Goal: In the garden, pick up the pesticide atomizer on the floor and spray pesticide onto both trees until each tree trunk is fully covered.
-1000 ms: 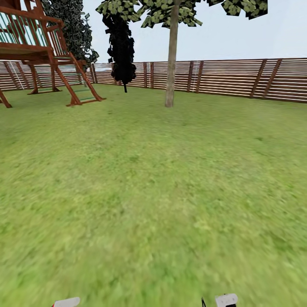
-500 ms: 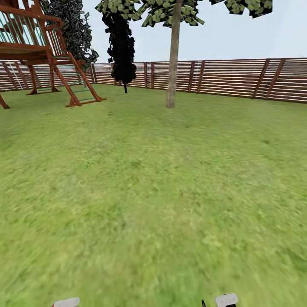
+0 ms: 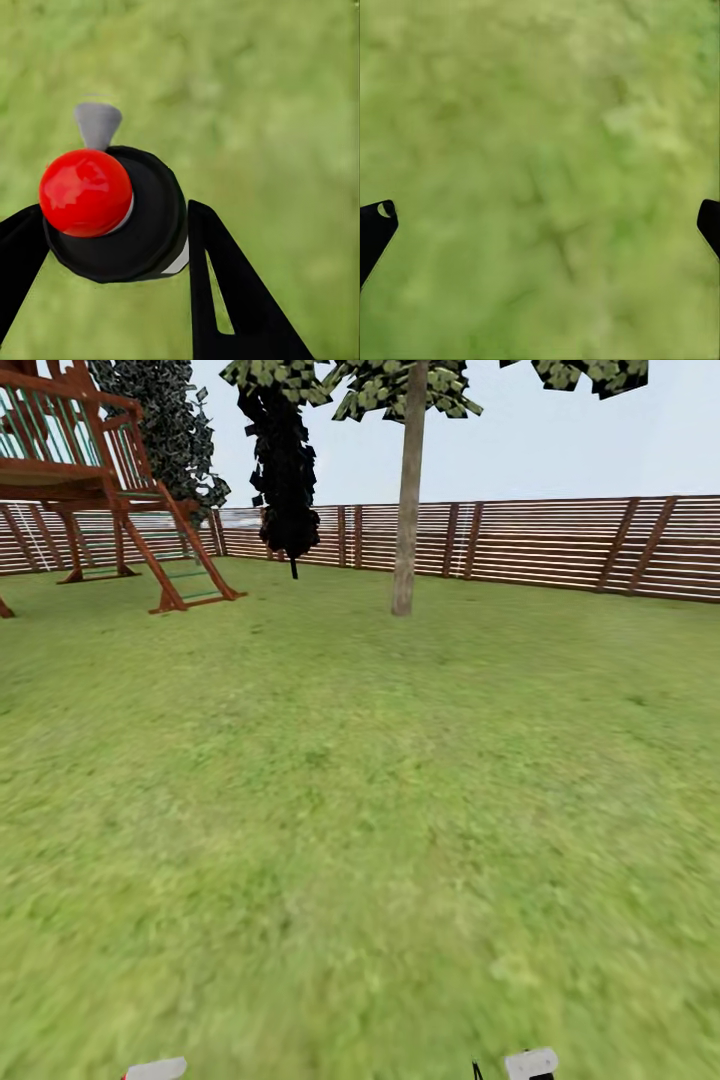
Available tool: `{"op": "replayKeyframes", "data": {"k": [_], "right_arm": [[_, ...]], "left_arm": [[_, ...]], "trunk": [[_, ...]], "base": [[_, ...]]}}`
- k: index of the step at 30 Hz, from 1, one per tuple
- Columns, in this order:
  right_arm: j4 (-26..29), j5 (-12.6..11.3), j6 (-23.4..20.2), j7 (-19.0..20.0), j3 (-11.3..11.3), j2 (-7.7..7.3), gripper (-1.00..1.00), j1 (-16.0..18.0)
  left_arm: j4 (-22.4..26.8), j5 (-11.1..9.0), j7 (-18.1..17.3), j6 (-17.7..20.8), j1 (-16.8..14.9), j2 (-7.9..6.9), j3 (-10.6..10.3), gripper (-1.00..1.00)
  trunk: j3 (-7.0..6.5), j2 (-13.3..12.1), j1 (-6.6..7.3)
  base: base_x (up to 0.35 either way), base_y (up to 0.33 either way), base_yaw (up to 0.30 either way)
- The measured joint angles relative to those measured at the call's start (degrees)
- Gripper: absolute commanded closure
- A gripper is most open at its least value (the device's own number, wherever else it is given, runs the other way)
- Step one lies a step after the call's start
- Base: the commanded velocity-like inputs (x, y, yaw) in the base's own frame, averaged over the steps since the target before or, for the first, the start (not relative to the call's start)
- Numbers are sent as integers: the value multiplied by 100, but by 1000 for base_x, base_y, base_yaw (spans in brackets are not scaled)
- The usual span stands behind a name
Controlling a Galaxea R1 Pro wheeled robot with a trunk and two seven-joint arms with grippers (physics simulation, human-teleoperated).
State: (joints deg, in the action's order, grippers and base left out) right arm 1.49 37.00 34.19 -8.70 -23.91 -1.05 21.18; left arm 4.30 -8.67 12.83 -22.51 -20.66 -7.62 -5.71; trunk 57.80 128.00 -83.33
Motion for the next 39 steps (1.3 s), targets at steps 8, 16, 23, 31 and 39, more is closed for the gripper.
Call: {"op": "replayKeyframes", "data": {"k": [8, 16, 23, 31, 39], "right_arm": [[0, 0, 0, 0, 0, 0, -100, 0], [0, 0, 0, 0, 0, 0, -100, 1], [0, 0, 0, 0, 0, 0, -100, 1], [0, 0, 0, 0, 0, 0, -100, 0], [0, 0, 0, 0, 0, 0, -100, 0]], "left_arm": [[0, -3, 0, 1, -3, -2, 0, 100], [0, -3, 0, 1, -3, -2, -1, 100], [0, -3, 0, 1, 1, -2, 0, 100], [0, -1, 0, 1, -2, -2, -1, 100], [0, -3, 1, 1, 0, -2, 0, 100]], "trunk": [[0, 0, 0], [0, 0, 0], [0, 0, 0], [0, 0, 0], [0, 0, 0]], "base": [[338, 0, 0], [338, 0, 0], [338, 0, 0], [338, 0, 0], [338, 0, 0]]}}
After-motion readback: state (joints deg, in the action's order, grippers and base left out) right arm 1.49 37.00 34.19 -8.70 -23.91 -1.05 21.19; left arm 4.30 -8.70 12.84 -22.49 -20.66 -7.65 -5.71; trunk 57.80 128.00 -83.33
